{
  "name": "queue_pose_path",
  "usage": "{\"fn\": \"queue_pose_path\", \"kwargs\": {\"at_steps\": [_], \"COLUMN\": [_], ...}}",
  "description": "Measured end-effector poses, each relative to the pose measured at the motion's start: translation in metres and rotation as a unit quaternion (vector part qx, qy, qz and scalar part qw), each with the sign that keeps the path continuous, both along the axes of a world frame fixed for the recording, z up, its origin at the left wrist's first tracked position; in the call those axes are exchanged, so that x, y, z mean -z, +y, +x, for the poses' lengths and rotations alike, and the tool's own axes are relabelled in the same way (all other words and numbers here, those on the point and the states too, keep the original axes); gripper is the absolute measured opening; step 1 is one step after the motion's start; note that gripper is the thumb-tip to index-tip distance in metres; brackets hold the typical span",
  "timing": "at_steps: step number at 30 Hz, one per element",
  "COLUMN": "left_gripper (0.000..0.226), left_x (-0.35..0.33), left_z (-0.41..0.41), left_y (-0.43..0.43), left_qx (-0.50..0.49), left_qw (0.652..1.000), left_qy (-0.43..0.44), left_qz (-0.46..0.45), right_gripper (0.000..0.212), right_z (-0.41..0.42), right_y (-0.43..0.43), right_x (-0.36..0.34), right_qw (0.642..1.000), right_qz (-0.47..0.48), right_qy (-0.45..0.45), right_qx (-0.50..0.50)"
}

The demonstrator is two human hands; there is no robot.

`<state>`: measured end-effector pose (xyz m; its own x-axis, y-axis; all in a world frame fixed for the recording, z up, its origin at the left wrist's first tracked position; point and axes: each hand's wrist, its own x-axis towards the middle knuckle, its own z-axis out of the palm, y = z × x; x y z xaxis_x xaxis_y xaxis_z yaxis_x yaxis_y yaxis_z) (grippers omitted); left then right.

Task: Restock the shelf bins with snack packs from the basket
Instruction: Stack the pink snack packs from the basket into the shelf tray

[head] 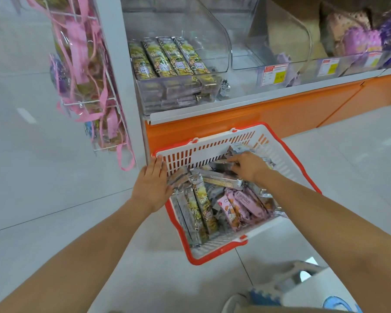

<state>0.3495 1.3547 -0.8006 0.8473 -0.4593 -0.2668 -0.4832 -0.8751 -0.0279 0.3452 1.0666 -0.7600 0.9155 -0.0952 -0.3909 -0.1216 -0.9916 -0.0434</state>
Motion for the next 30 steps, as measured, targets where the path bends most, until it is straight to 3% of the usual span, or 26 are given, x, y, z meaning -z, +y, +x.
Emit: {"fn": "queue_pose_path", "kwargs": {"at_steps": [3, 7, 10, 12, 15, 18, 20, 22, 30], "left_gripper": [0.069, 0.046, 0.035, 0.034, 0.029, 0.035, 0.038, 0.033, 0.031], "left_x": [-0.007, -0.038, -0.065, -0.086, -0.125, -0.160, -0.180, -0.201, -0.276], "left_z": [0.001, 0.000, -0.002, -0.002, -0.004, -0.007, -0.008, -0.008, 0.004], "left_y": [-0.005, -0.023, -0.044, -0.060, -0.085, -0.103, -0.111, -0.117, -0.119], "left_qx": [-0.022, -0.073, -0.150, -0.272, -0.426, -0.492, -0.527, -0.554, -0.525], "left_qw": [0.999, 0.984, 0.944, 0.845, 0.680, 0.521, 0.466, 0.458, 0.535], "left_qy": [0.017, 0.032, 0.128, 0.271, 0.391, 0.450, 0.436, 0.408, 0.362], "left_qz": [-0.034, -0.162, -0.265, -0.372, -0.451, -0.533, -0.561, -0.562, -0.555], "right_gripper": [0.033, 0.032, 0.033, 0.034, 0.034, 0.035, 0.037, 0.039, 0.028], "right_z": [0.001, -0.007, -0.016, -0.025, -0.040, -0.056, -0.065, -0.069, -0.049], "right_y": [-0.003, -0.004, -0.005, -0.005, -0.008, -0.009, -0.009, -0.010, -0.008], "right_x": [-0.014, -0.045, -0.076, -0.097, -0.123, -0.150, -0.171, -0.189, -0.250], "right_qw": [0.994, 0.978, 0.967, 0.959, 0.941, 0.920, 0.916, 0.919, 0.928], "right_qz": [0.051, 0.123, 0.164, 0.193, 0.261, 0.326, 0.352, 0.362, 0.360], "right_qy": [-0.086, -0.149, -0.171, -0.186, -0.200, -0.208, -0.189, -0.157, -0.096], "right_qx": [0.039, 0.076, 0.096, 0.090, 0.083, 0.066, 0.043, 0.023, -0.002]}}
